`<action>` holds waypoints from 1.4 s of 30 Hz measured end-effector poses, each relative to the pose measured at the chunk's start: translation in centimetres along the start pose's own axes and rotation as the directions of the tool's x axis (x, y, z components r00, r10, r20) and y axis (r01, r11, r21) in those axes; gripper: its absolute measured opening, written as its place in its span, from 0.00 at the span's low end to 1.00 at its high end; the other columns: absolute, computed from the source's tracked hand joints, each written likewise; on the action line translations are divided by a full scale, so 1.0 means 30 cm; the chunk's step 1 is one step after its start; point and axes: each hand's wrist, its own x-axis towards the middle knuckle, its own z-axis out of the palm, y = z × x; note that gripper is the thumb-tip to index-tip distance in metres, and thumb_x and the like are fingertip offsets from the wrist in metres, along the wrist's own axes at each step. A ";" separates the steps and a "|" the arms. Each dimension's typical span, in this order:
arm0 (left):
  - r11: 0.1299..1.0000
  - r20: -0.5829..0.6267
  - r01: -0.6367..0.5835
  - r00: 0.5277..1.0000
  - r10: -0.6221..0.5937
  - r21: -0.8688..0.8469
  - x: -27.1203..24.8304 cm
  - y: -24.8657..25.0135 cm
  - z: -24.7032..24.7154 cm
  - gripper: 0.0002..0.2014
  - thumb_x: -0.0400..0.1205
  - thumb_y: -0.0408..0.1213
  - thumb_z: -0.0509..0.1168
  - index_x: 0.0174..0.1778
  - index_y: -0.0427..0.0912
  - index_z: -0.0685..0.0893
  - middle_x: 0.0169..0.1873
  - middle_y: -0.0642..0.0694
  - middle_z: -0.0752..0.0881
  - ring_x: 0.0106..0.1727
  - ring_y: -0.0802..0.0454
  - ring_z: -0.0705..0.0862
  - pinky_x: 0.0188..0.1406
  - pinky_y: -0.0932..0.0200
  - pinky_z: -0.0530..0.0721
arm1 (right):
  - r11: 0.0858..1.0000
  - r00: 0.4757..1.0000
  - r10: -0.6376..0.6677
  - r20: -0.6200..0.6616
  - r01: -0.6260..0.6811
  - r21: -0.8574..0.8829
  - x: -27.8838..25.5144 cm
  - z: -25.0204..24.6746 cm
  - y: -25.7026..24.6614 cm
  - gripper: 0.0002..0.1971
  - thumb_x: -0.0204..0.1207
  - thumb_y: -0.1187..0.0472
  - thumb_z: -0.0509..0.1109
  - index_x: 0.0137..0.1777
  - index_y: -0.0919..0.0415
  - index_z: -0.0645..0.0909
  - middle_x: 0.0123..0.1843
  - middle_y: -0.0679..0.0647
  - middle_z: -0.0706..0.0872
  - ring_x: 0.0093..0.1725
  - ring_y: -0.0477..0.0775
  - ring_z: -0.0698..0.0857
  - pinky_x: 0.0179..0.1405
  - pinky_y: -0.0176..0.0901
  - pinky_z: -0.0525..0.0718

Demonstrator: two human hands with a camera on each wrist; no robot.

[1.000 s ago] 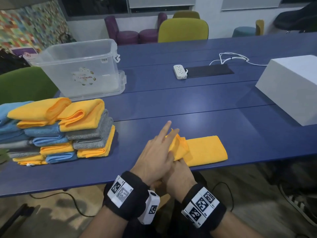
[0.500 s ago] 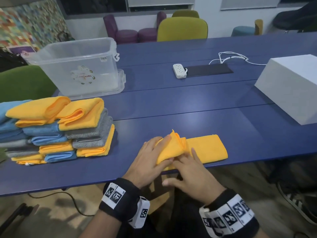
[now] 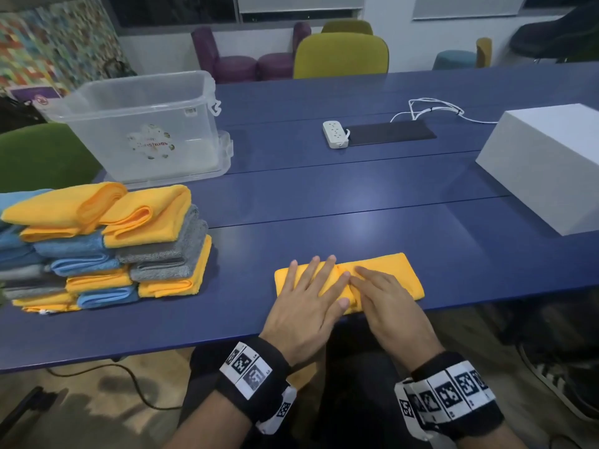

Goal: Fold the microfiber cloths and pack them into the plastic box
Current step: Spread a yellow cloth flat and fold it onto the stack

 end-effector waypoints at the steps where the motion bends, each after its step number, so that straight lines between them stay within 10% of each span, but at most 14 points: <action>1: 1.000 0.004 0.004 1.000 -0.004 0.007 -0.001 -0.004 0.003 0.30 0.92 0.60 0.31 0.91 0.59 0.50 0.92 0.52 0.46 0.92 0.49 0.41 0.88 0.34 0.41 | 0.999 0.998 0.049 -0.049 -0.049 0.005 0.001 -0.010 0.010 0.19 0.88 0.58 0.59 0.75 0.55 0.80 0.78 0.53 0.79 0.76 0.55 0.76 0.74 0.58 0.79; 7: 0.998 0.033 0.059 0.998 -0.060 0.032 0.006 0.000 0.015 0.29 0.91 0.63 0.36 0.91 0.62 0.50 0.92 0.52 0.47 0.92 0.46 0.43 0.88 0.33 0.39 | 0.793 0.794 0.587 -0.159 -0.603 -0.082 0.011 -0.087 0.019 0.30 0.80 0.42 0.69 0.75 0.61 0.73 0.67 0.62 0.77 0.65 0.66 0.77 0.59 0.62 0.78; 13: 0.997 0.040 0.063 0.997 -0.065 0.036 0.006 0.009 0.006 0.30 0.91 0.63 0.36 0.91 0.62 0.49 0.92 0.51 0.49 0.92 0.44 0.46 0.88 0.31 0.40 | 0.685 0.694 0.717 0.070 -0.720 0.115 0.053 -0.125 0.048 0.23 0.78 0.42 0.73 0.50 0.64 0.76 0.44 0.57 0.82 0.46 0.61 0.81 0.41 0.52 0.77; 21: 0.990 0.005 0.138 0.990 -0.138 -0.039 0.015 0.013 0.000 0.38 0.89 0.64 0.45 0.91 0.49 0.49 0.90 0.52 0.57 0.92 0.47 0.48 0.88 0.34 0.37 | 0.685 0.845 0.533 -0.032 -0.410 0.602 0.108 -0.177 -0.052 0.09 0.72 0.58 0.76 0.45 0.57 0.78 0.39 0.54 0.83 0.41 0.56 0.82 0.39 0.55 0.78; 26: 0.978 0.012 0.206 0.979 -0.206 -0.034 0.028 0.005 0.000 0.40 0.81 0.70 0.47 0.89 0.55 0.57 0.90 0.48 0.57 0.91 0.39 0.44 0.82 0.21 0.36 | 0.789 0.959 0.280 -0.048 -0.202 0.580 0.139 -0.114 -0.228 0.11 0.70 0.63 0.76 0.44 0.50 0.76 0.40 0.45 0.83 0.39 0.43 0.81 0.36 0.41 0.78; 31: 0.907 0.020 0.336 0.939 -0.342 -0.253 -0.001 -0.018 -0.013 0.45 0.72 0.71 0.46 0.87 0.61 0.51 0.91 0.43 0.45 0.90 0.40 0.32 0.85 0.25 0.39 | 0.883 0.996 0.082 0.046 -0.094 0.460 0.139 -0.028 -0.277 0.12 0.73 0.43 0.74 0.49 0.44 0.76 0.51 0.40 0.80 0.48 0.41 0.81 0.47 0.45 0.83; 35: 0.739 0.084 0.410 0.896 -0.436 -0.535 -0.070 -0.071 -0.076 0.70 0.59 0.80 0.71 0.92 0.49 0.47 0.90 0.52 0.37 0.88 0.53 0.29 0.90 0.43 0.39 | 0.855 0.997 0.049 0.061 -0.073 0.513 0.150 -0.020 -0.257 0.18 0.78 0.32 0.65 0.50 0.45 0.84 0.49 0.42 0.82 0.47 0.42 0.83 0.52 0.46 0.83; 39: 0.550 0.168 0.541 0.793 -0.586 -0.636 -0.165 -0.106 -0.157 0.67 0.61 0.75 0.76 0.90 0.40 0.58 0.87 0.47 0.64 0.87 0.48 0.61 0.85 0.51 0.65 | 0.937 0.992 -0.052 0.111 0.009 0.350 0.150 0.010 -0.230 0.07 0.81 0.49 0.72 0.57 0.44 0.86 0.54 0.39 0.77 0.48 0.38 0.78 0.53 0.42 0.81; 42: 0.476 0.159 0.586 0.723 -0.672 -0.655 -0.165 -0.114 -0.182 0.30 0.71 0.70 0.73 0.53 0.48 0.84 0.56 0.39 0.88 0.57 0.44 0.86 0.59 0.44 0.87 | 0.979 0.989 -0.059 0.137 0.030 0.202 0.142 0.021 -0.248 0.10 0.80 0.46 0.72 0.60 0.40 0.82 0.57 0.38 0.72 0.52 0.43 0.79 0.47 0.42 0.81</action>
